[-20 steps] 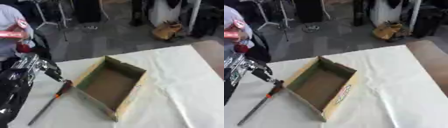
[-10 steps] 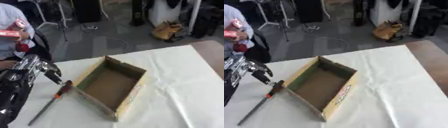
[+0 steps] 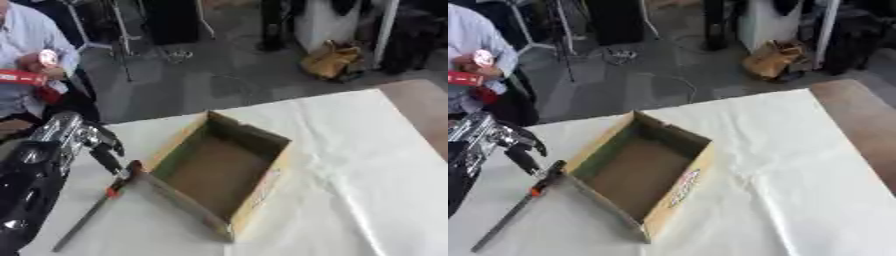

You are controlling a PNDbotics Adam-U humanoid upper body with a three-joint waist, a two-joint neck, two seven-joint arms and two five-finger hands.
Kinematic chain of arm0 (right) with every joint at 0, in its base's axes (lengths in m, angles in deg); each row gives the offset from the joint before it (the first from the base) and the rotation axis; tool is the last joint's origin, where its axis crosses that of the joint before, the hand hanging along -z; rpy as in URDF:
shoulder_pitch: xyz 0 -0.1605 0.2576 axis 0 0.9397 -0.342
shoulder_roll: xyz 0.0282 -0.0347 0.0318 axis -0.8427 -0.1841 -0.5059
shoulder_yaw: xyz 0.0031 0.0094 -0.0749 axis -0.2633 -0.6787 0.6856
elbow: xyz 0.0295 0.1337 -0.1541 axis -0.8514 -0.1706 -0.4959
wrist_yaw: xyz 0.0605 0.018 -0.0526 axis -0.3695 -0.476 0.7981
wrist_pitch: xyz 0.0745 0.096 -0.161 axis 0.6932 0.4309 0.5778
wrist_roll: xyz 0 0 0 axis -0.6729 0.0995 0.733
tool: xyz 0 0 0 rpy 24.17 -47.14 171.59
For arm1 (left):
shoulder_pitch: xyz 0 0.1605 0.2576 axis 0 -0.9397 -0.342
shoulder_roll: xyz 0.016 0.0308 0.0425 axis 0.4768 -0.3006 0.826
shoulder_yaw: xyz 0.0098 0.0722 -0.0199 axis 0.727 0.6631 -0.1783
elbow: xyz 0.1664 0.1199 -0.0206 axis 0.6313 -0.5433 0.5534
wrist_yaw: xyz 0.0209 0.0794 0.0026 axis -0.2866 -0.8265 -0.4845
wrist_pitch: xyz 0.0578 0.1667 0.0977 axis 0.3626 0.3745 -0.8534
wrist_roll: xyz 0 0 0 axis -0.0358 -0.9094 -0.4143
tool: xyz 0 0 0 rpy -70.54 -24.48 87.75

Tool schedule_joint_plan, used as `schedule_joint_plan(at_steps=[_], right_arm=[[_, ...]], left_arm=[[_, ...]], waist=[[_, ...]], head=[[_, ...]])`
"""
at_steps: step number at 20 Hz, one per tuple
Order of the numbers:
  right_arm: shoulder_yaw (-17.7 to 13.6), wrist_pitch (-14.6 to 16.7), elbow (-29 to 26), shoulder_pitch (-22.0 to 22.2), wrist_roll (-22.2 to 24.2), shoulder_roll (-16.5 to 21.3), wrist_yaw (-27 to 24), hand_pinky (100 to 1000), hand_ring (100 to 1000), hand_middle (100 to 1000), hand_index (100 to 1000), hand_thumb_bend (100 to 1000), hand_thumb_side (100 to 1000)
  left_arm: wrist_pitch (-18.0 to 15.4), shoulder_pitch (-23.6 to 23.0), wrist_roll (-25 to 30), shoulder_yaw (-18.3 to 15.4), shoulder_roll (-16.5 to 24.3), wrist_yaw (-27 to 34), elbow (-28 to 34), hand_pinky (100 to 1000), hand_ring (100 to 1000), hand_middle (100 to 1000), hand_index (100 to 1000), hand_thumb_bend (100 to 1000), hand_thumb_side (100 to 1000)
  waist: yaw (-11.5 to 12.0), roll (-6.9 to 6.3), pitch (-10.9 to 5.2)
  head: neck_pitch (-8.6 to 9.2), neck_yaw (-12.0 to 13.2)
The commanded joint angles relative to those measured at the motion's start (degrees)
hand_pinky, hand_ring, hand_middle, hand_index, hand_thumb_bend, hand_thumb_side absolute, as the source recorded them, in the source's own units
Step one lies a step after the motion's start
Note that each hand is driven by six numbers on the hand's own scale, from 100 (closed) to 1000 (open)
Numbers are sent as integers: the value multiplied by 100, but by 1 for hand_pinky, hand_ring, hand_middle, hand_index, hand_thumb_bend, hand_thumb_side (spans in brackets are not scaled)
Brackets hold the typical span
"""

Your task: Pick up objects on the table and place them in the box.

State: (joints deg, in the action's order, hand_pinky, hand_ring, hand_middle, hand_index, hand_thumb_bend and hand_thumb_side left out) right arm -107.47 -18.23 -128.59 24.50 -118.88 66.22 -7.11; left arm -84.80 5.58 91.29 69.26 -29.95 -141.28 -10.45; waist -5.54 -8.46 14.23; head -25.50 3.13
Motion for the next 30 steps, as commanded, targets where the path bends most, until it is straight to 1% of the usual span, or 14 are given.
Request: schedule_joint_plan(at_steps=[1,5,10,18,19,22,23,25,28,29,30], right_arm=[[-15,853,-65,-54,-824,113,-11,840,829,638,705,100,1000],[-13,862,-65,-56,-821,108,-14,840,829,638,705,100,1000],[-17,866,-65,-59,-829,104,-15,840,829,638,705,100,1000],[-20,868,-65,-59,-840,97,-17,840,829,638,705,100,1000],[-19,867,-65,-57,-839,97,-15,840,829,638,705,100,1000],[-15,870,-65,-50,-832,97,-9,840,829,638,705,100,1000],[-15,869,-65,-47,-832,99,-7,839,828,638,705,100,1000],[-15,866,-65,-44,-829,99,-4,839,828,638,705,100,1000],[-14,863,-65,-38,-826,97,-1,839,828,638,705,100,1000],[-14,865,-65,-37,-826,98,0,840,828,638,704,100,1000],[-13,869,-65,-38,-828,100,1,840,828,638,705,100,1000]], left_arm=[[0,144,48,-39,65,-56,50,1000,1000,1000,1000,521,822],[116,140,48,-76,-1,-87,42,1000,1000,1000,1000,507,870],[236,136,48,-115,-65,-101,-59,1000,1000,1000,1000,504,880],[257,124,48,-117,-99,-267,-135,1000,1000,1000,1000,512,838],[253,131,48,-121,-88,-282,-139,1000,1000,1000,1000,506,814],[219,166,48,-132,-30,-290,-142,1000,1000,1000,1000,505,806],[208,191,48,-131,8,-296,-129,1000,1000,1000,1000,500,785],[192,230,48,-134,79,-299,-86,1000,1000,1000,1000,496,774],[206,256,48,-151,156,-303,-42,1000,1000,1000,1000,485,761],[219,262,48,-156,176,-310,-28,1000,1000,1000,1000,483,739],[253,275,48,-161,203,-350,-17,1000,1000,1000,1000,485,736]], waist=[[5,56,-78],[-3,65,-69],[-12,72,-68],[-28,82,-67],[-29,81,-67],[-32,76,-68],[-31,72,-71],[-30,68,-73],[-34,68,-75],[-35,68,-75],[-39,68,-72]], head=[[24,16],[15,30],[16,36],[46,48],[45,45],[40,38],[39,34],[44,28],[54,20],[57,19],[64,20]])
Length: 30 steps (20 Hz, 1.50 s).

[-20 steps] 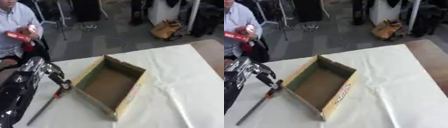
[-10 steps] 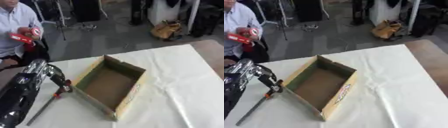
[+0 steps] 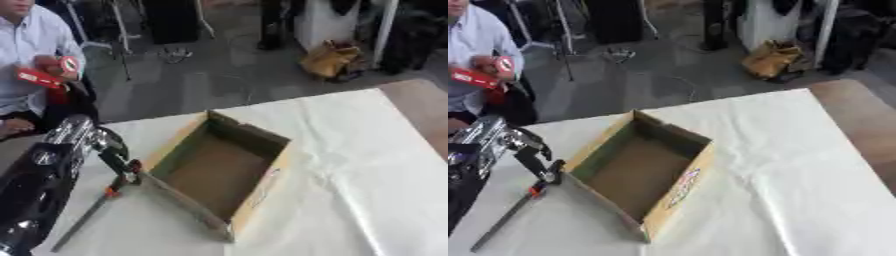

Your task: Pick up objects on the table and place them in the box.

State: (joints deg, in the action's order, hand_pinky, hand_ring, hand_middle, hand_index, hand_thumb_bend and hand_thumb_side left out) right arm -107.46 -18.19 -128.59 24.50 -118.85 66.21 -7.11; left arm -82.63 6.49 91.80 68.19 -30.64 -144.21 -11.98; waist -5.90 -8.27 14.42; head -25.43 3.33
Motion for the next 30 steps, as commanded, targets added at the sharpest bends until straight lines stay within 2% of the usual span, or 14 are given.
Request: schedule_joint_plan(at_steps=[1,4,10,15,19,23,25,28,30], right_arm=[[-13,869,-65,-38,-831,102,1,839,828,637,705,100,1000],[-8,879,-65,-45,-827,101,3,840,828,638,704,100,1000],[-9,914,-65,-53,-834,101,14,840,828,638,704,100,1000],[-9,922,-65,-56,-840,97,24,840,828,637,704,100,1000],[-4,920,-65,-65,-844,96,20,840,828,637,704,100,1000],[-2,925,-65,-71,-844,95,16,840,828,637,704,100,1000],[0,926,-65,-73,-844,95,14,840,828,637,704,100,1000],[5,926,-65,-82,-837,96,9,840,828,637,704,100,1000],[5,926,-65,-84,-834,95,7,840,828,637,704,100,1000]], left_arm=[[66,194,-4,-62,284,-102,140,1000,1000,1000,1000,495,730],[149,205,-4,-59,297,-312,142,1000,1000,1000,1000,529,715],[305,203,-50,-172,285,-631,143,1000,1000,1000,1000,502,688],[464,170,-207,-297,250,-419,31,1000,1000,1000,1000,465,821],[583,150,-244,-338,212,-190,-54,1000,1000,1000,1000,428,877],[825,123,-332,-383,159,-1,-124,1000,1000,1000,1000,394,888],[908,115,-355,-376,144,53,-152,1000,1000,1000,1000,407,888],[927,96,-325,-335,121,35,-190,1000,1000,1000,1000,487,865],[904,94,-320,-318,117,-33,-190,1000,1000,1000,1000,491,858]], waist=[[-6,49,-88],[-23,52,-72],[-61,59,-31],[-70,61,-12],[-74,68,-10],[-85,74,-4],[-87,75,-1],[-85,74,8],[-86,74,10]], head=[[63,2],[88,1],[117,12],[123,28],[133,41],[135,50],[137,49],[134,49],[133,50]])
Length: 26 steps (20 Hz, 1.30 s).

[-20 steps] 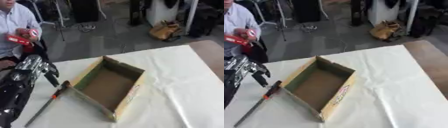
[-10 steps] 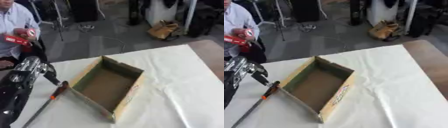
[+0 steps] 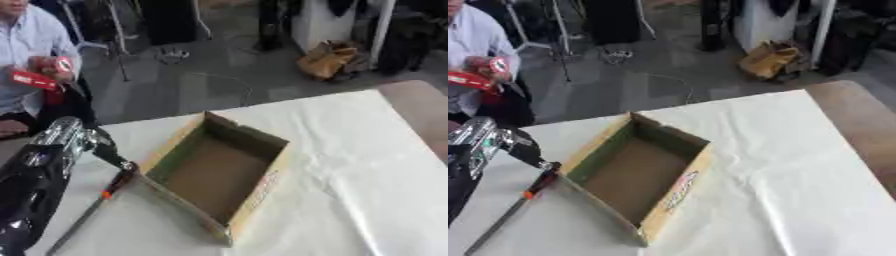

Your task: Pick up objects on the table and place them in the box.

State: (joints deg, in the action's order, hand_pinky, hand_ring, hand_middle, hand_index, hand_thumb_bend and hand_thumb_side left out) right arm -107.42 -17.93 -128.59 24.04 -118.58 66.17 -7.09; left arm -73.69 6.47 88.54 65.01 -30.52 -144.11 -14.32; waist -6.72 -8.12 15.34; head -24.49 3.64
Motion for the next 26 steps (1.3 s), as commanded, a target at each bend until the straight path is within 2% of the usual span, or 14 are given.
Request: schedule_joint_plan(at_steps=[1,10,24,26], right_arm=[[0,900,-65,-39,-859,99,3,840,828,637,704,100,1000],[-5,907,-65,-42,-863,95,0,840,828,637,703,100,1000],[-6,902,-65,-39,-850,82,-4,840,828,637,703,100,1000],[-7,902,-65,-38,-849,80,-3,839,828,637,703,100,1000]], left_arm=[[-1,95,2,0,103,-71,46,1000,1000,1000,1000,491,858],[-96,69,-193,26,78,-425,55,1000,1000,1000,1000,499,771],[3,40,-432,18,22,-621,50,1000,1000,1000,1000,460,767],[-9,38,-432,25,10,-632,47,1000,1000,1000,1000,476,727]], waist=[[-4,60,-81],[-4,73,-78],[0,71,-75],[-4,70,-71]], head=[[38,19],[47,25],[72,18],[74,21]])
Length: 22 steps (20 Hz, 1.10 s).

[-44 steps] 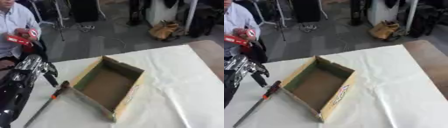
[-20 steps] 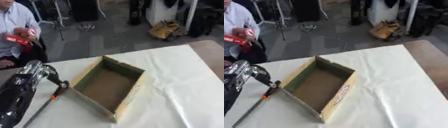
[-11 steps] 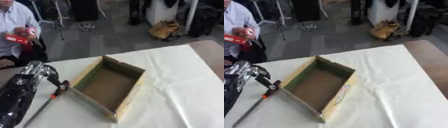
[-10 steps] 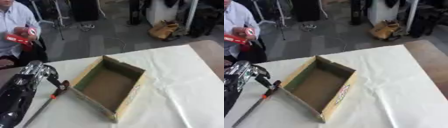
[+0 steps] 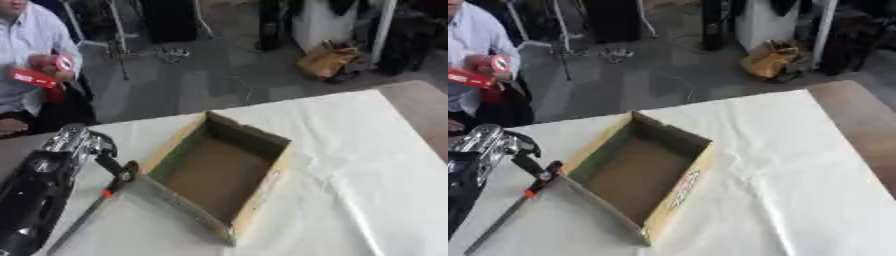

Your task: Pick up objects on the table and place them in the box.

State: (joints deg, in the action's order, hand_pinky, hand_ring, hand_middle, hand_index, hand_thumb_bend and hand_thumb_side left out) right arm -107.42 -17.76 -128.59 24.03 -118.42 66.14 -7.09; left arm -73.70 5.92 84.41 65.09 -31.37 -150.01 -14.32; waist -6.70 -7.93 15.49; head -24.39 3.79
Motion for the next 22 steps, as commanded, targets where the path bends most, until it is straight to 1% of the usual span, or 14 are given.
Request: schedule_joint_plan(at_steps=[1,3,4,6,12,14,17,22], right_arm=[[-7,884,-65,-37,-864,81,-2,839,828,637,703,100,1000],[-7,880,-65,-38,-861,80,-1,839,828,637,703,100,1000],[-7,879,-65,-39,-861,80,-1,839,828,636,702,100,1000],[-7,878,-65,-40,-859,78,0,839,828,637,702,100,1000],[-6,883,-65,-44,-866,79,0,839,828,636,702,100,1000],[-6,886,-65,-47,-868,81,-1,840,828,636,702,100,1000],[-3,886,-65,-51,-869,82,-3,840,828,636,702,100,1000],[-2,892,-65,-56,-877,86,-7,840,828,636,702,100,1000]], left_arm=[[-23,91,-4,13,86,-35,38,1000,1000,1000,1000,476,649],[-45,93,30,7,80,-17,30,1000,1000,1000,1000,475,649],[-50,94,41,6,79,-12,31,1000,1000,1000,1000,477,623],[-72,95,59,7,69,3,36,1000,1000,1000,1000,493,625],[-82,83,99,19,57,-76,31,1000,1000,1000,1000,488,605],[-86,80,106,14,55,-89,26,1000,1000,1000,1000,487,609],[-83,75,121,6,47,-87,17,1000,1000,1000,1000,467,639],[-67,76,125,8,45,-114,6,1000,1000,1000,1000,472,639]], waist=[[-9,49,-85],[-12,48,-83],[-12,47,-83],[-15,44,-84],[-32,47,-85],[-32,47,-84],[-31,50,-86],[-39,57,-85]], head=[[65,4],[66,2],[67,2],[72,3],[73,8],[75,10],[82,15],[102,27]])
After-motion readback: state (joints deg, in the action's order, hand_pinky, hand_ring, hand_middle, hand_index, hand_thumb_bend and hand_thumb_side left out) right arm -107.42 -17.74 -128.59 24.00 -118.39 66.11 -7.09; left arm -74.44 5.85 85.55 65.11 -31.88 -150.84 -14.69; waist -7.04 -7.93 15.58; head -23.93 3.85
